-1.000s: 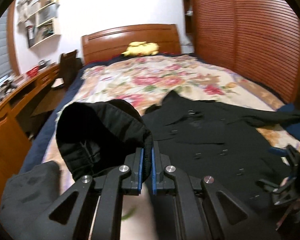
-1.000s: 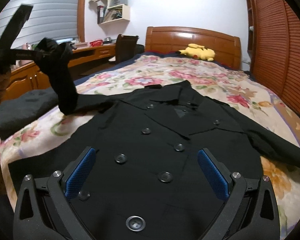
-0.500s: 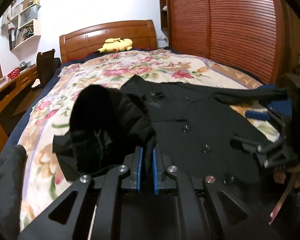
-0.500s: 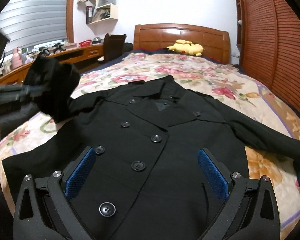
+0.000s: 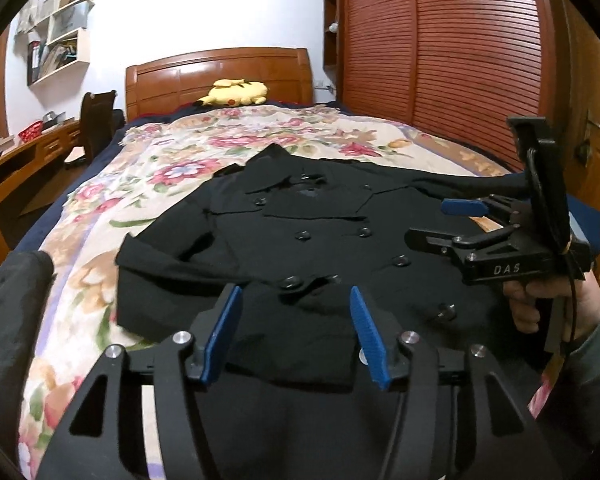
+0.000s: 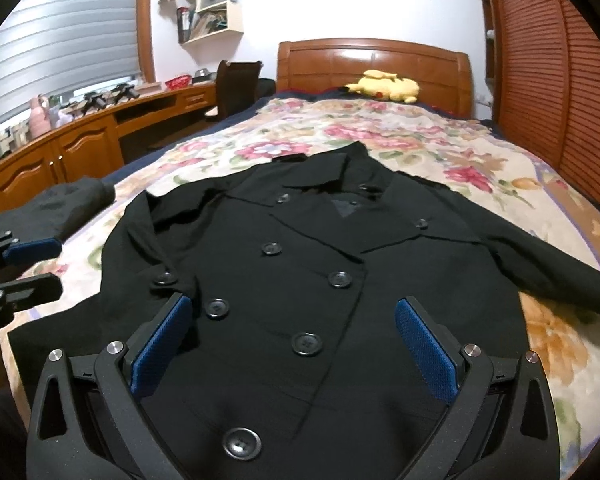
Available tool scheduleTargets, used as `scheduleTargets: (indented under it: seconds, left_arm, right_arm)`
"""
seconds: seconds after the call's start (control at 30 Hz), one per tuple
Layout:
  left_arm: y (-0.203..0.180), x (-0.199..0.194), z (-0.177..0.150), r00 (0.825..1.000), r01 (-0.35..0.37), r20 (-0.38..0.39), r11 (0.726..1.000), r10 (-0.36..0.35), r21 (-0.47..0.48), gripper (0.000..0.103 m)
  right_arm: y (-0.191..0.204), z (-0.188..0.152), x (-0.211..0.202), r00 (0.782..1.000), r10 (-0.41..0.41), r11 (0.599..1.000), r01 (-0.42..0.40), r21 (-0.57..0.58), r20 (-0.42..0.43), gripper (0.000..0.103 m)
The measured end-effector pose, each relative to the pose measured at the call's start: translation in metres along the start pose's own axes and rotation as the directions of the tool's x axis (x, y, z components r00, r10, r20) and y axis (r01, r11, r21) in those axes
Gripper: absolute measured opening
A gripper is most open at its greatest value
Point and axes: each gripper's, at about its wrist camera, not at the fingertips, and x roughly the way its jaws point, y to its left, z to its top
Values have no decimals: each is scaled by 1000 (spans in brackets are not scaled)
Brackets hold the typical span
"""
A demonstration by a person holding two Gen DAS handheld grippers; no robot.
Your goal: Fold large clothes
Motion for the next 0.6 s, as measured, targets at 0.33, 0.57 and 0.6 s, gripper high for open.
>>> scheduleTargets:
  seconds: [0.33,0.57,0.6]
  left_arm:
    - [47,-7,-31,993,-116,-9,990,116,-81,55]
    - [66,-13,-41,991,-133,-1,983,134,-125,55]
    - [67,-13,-41,991,-132,3,983,134,-128,55]
  right_arm:
    - [50,0,30,990,126,985,-132,-109,-64,89]
    - [62,-16,65,965,182,971,-206,-118,-187,81]
    - [63,-16,66,963,187,970,-213,-122,-194,77]
